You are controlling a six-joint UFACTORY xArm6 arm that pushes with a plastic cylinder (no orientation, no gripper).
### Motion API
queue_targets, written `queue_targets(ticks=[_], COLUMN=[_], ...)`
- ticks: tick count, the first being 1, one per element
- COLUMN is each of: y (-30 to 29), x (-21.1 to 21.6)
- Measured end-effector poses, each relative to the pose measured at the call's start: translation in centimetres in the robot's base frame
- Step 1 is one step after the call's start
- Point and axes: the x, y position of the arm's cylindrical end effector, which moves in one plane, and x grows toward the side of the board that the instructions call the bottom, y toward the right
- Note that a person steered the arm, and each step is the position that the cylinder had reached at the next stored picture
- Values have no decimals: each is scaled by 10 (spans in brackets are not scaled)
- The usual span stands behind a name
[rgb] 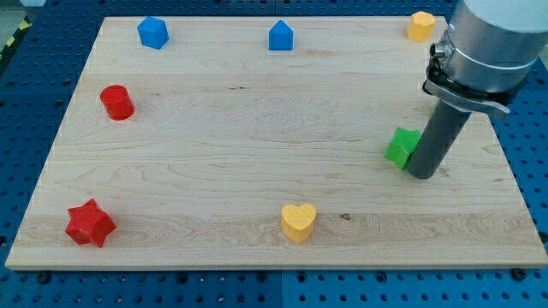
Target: Push green star slightly up
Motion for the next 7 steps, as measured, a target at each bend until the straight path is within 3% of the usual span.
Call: queue_targets(ticks=[5, 7], y=[-3, -5], x=[2, -17])
